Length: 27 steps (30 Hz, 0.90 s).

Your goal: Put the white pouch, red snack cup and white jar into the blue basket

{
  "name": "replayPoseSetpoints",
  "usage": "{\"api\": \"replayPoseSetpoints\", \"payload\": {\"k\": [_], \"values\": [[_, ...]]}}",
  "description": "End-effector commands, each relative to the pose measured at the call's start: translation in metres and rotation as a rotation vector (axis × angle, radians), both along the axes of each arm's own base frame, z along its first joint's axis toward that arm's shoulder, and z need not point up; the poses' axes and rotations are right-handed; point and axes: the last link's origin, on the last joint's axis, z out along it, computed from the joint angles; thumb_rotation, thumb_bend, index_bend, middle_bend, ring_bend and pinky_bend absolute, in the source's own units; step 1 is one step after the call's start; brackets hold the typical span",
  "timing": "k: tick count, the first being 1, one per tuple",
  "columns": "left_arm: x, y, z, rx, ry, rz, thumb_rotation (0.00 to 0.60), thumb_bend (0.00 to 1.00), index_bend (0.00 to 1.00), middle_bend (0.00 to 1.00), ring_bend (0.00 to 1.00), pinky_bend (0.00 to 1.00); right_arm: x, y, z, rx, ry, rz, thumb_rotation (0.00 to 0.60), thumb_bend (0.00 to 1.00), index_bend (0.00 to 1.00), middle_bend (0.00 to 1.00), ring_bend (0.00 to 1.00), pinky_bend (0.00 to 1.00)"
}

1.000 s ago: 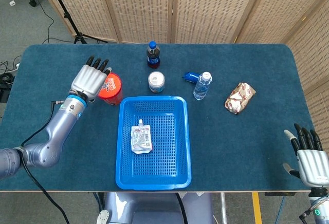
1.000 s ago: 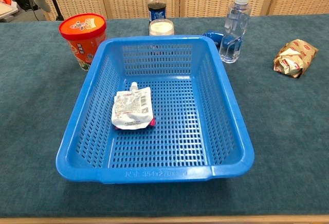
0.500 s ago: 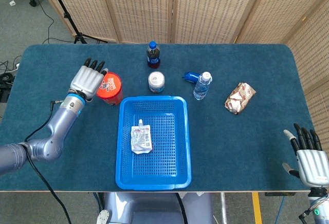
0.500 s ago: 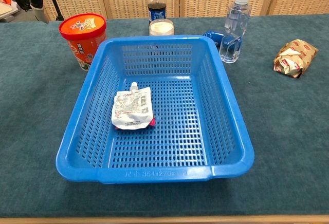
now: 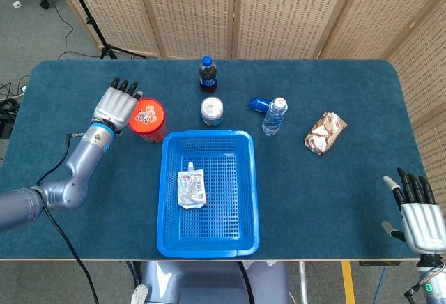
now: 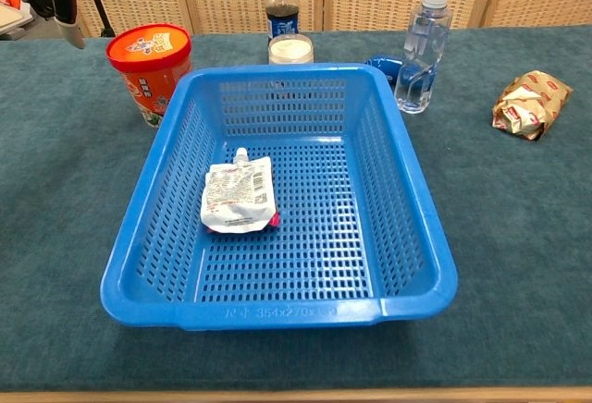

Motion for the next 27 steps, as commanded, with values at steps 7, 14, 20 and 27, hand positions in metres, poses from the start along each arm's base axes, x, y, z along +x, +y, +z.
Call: {"api": "replayPoseSetpoints", "payload": {"k": [7, 14, 20, 27], "values": [[-0.001, 0.007, -0.012, -0.031, 0.004, 0.008, 0.6, 0.0, 0.0, 0.0, 0.0, 0.0, 0.0, 0.0, 0.0, -0.001, -0.001, 0.004, 0.6, 0.16, 0.14, 0.0, 0.0, 0.0], [0.0, 0.011, -0.021, -0.056, 0.01, 0.02, 0.6, 0.0, 0.0, 0.0, 0.0, 0.0, 0.0, -0.001, 0.0, -0.003, -0.004, 0.005, 0.6, 0.16, 0.14, 0.0, 0.0, 0.0], [0.001, 0.02, -0.028, -0.05, 0.003, 0.018, 0.6, 0.0, 0.0, 0.0, 0.0, 0.0, 0.0, -0.001, 0.0, -0.005, -0.009, 0.008, 0.6, 0.16, 0.14, 0.0, 0.0, 0.0], [0.003, 0.025, -0.036, -0.064, 0.0, 0.023, 0.6, 0.0, 0.0, 0.0, 0.0, 0.0, 0.0, -0.001, 0.0, -0.006, -0.015, 0.01, 0.6, 0.16, 0.14, 0.0, 0.0, 0.0]]}}
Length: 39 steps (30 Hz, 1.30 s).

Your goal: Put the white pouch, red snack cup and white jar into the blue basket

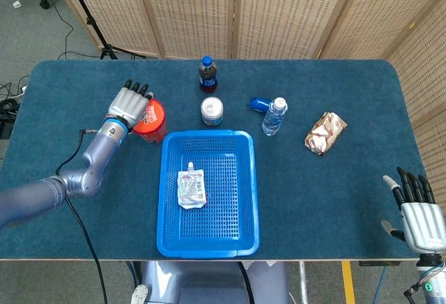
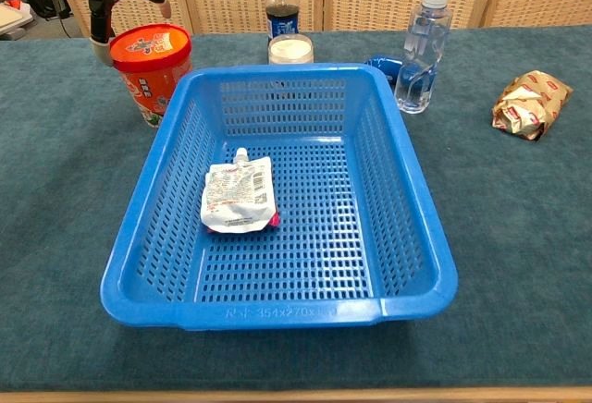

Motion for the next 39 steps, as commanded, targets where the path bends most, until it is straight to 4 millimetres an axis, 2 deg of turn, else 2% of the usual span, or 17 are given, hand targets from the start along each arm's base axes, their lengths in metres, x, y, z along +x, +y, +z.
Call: {"api": "replayPoseSetpoints", "payload": {"k": [1, 21, 23, 24, 26, 29, 31, 33, 35, 39], "values": [[0.001, 0.001, -0.005, -0.014, 0.005, 0.003, 0.6, 0.0, 0.0, 0.0, 0.0, 0.0, 0.0, 0.0, 0.0, 0.0, -0.002, 0.001, 0.6, 0.16, 0.14, 0.0, 0.0, 0.0], [0.001, -0.002, -0.026, -0.021, 0.005, -0.026, 0.6, 0.0, 0.0, 0.0, 0.0, 0.0, -0.001, 0.0, 0.0, 0.005, -0.007, -0.001, 0.6, 0.16, 0.14, 0.0, 0.0, 0.0], [0.001, -0.003, -0.028, -0.02, -0.007, -0.029, 0.6, 0.03, 0.0, 0.0, 0.0, 0.02, -0.001, 0.0, 0.0, 0.005, -0.007, -0.001, 0.6, 0.16, 0.14, 0.0, 0.0, 0.0], [0.001, -0.003, -0.028, -0.019, -0.014, -0.027, 0.6, 0.08, 0.01, 0.0, 0.0, 0.06, -0.001, 0.0, 0.0, 0.005, -0.008, -0.001, 0.6, 0.16, 0.14, 0.0, 0.0, 0.0], [0.001, -0.004, -0.028, -0.014, -0.031, -0.022, 0.6, 0.15, 0.09, 0.0, 0.01, 0.13, -0.001, 0.0, 0.0, 0.003, -0.008, -0.001, 0.6, 0.16, 0.14, 0.0, 0.0, 0.0], [0.001, -0.004, -0.026, -0.001, -0.029, -0.031, 0.6, 0.23, 0.28, 0.01, 0.08, 0.22, -0.001, 0.001, 0.0, 0.004, -0.009, -0.001, 0.6, 0.16, 0.14, 0.0, 0.0, 0.0], [0.0, -0.005, -0.025, 0.004, -0.025, -0.034, 0.6, 0.28, 0.38, 0.07, 0.14, 0.26, -0.001, 0.001, 0.0, 0.004, -0.01, -0.001, 0.6, 0.16, 0.14, 0.0, 0.0, 0.0], [-0.001, -0.005, -0.023, 0.013, -0.024, -0.039, 0.6, 0.36, 0.49, 0.16, 0.21, 0.3, -0.001, 0.001, 0.001, 0.004, -0.011, 0.0, 0.6, 0.16, 0.14, 0.0, 0.0, 0.0], [-0.001, -0.006, -0.022, 0.021, -0.026, -0.042, 0.6, 0.4, 0.54, 0.22, 0.25, 0.33, 0.0, 0.001, 0.001, 0.004, -0.011, 0.001, 0.6, 0.16, 0.14, 0.0, 0.0, 0.0], [-0.001, -0.008, -0.02, 0.024, -0.028, -0.044, 0.6, 0.42, 0.65, 0.3, 0.32, 0.36, 0.0, 0.001, 0.001, 0.004, -0.011, 0.003, 0.6, 0.16, 0.14, 0.0, 0.0, 0.0]]}}
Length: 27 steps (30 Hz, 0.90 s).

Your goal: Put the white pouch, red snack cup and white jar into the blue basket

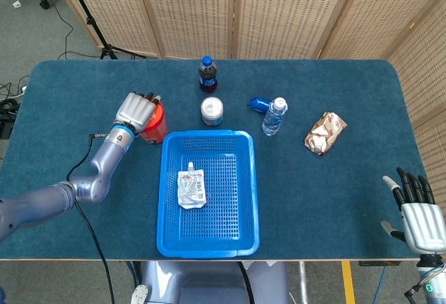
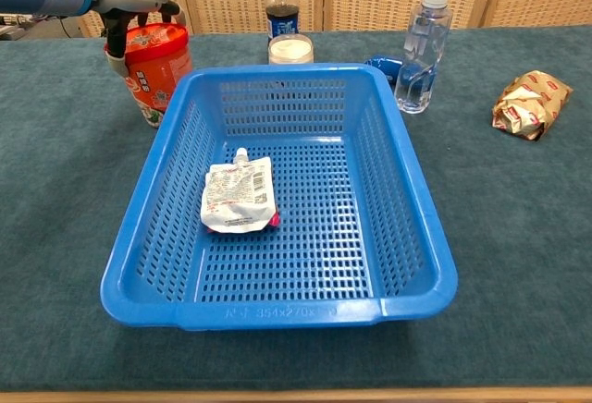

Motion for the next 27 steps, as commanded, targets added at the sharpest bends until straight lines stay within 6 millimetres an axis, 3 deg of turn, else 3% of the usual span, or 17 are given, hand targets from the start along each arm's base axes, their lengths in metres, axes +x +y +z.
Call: {"api": "replayPoseSetpoints", "payload": {"k": [1, 6, 18, 22, 27], "values": [[0.0, -0.002, 0.002, 0.003, 0.001, -0.003, 0.6, 0.42, 0.66, 0.31, 0.33, 0.37, 0.0, 0.0, 0.0, -0.001, -0.001, 0.001, 0.6, 0.16, 0.14, 0.0, 0.0, 0.0], [0.005, -0.003, 0.009, 0.024, -0.011, -0.021, 0.6, 0.44, 0.75, 0.38, 0.38, 0.4, 0.0, 0.0, 0.0, 0.001, -0.003, -0.002, 0.6, 0.16, 0.14, 0.0, 0.0, 0.0], [0.042, -0.017, 0.055, 0.089, -0.07, -0.105, 0.6, 0.44, 0.77, 0.39, 0.38, 0.4, 0.0, 0.0, 0.0, 0.002, -0.011, -0.003, 0.6, 0.16, 0.14, 0.0, 0.0, 0.0], [0.067, -0.032, 0.071, 0.094, -0.114, -0.168, 0.6, 0.44, 0.77, 0.39, 0.38, 0.4, 0.0, 0.0, 0.0, 0.002, -0.014, 0.0, 0.6, 0.16, 0.14, 0.0, 0.0, 0.0], [0.087, -0.054, 0.076, 0.058, -0.157, -0.223, 0.6, 0.43, 0.77, 0.39, 0.38, 0.4, 0.0, 0.0, 0.0, 0.003, -0.017, 0.002, 0.6, 0.16, 0.14, 0.0, 0.0, 0.0]]}}
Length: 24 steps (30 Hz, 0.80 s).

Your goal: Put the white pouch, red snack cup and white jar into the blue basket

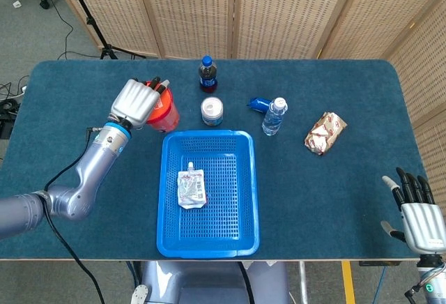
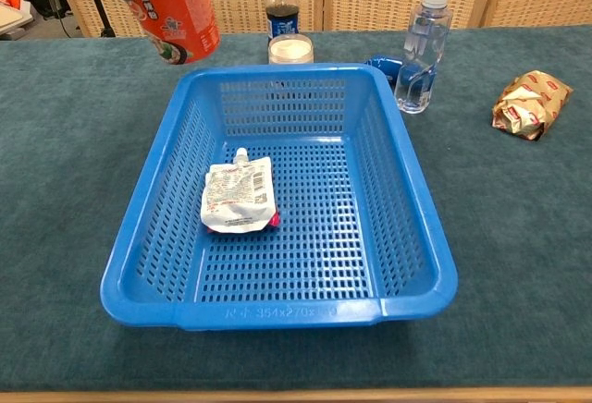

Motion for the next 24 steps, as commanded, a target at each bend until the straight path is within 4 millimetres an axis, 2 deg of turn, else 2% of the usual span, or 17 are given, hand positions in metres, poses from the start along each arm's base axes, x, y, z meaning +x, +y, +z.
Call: {"api": "replayPoseSetpoints", "payload": {"k": [1, 13, 21, 22, 24], "values": [[0.023, -0.019, 0.01, -0.012, -0.033, -0.075, 0.6, 0.43, 0.77, 0.39, 0.38, 0.4, 0.0, 0.0, 0.0, 0.0, -0.001, 0.0, 0.6, 0.16, 0.14, 0.0, 0.0, 0.0], [0.065, -0.073, -0.006, -0.137, -0.076, -0.236, 0.6, 0.4, 0.75, 0.39, 0.38, 0.4, -0.001, 0.001, 0.002, -0.004, -0.011, -0.002, 0.6, 0.16, 0.14, 0.0, 0.0, 0.0], [0.074, -0.084, -0.022, -0.185, -0.1, -0.252, 0.6, 0.36, 0.58, 0.29, 0.37, 0.4, -0.001, 0.001, 0.002, -0.004, -0.019, -0.003, 0.6, 0.16, 0.14, 0.0, 0.0, 0.0], [0.074, -0.085, -0.024, -0.193, -0.1, -0.248, 0.6, 0.35, 0.56, 0.27, 0.36, 0.4, -0.001, 0.001, 0.003, -0.004, -0.019, -0.003, 0.6, 0.16, 0.14, 0.0, 0.0, 0.0], [0.074, -0.085, -0.027, -0.199, -0.097, -0.24, 0.6, 0.31, 0.46, 0.18, 0.27, 0.38, -0.002, 0.001, 0.003, -0.003, -0.021, -0.004, 0.6, 0.16, 0.14, 0.0, 0.0, 0.0]]}}
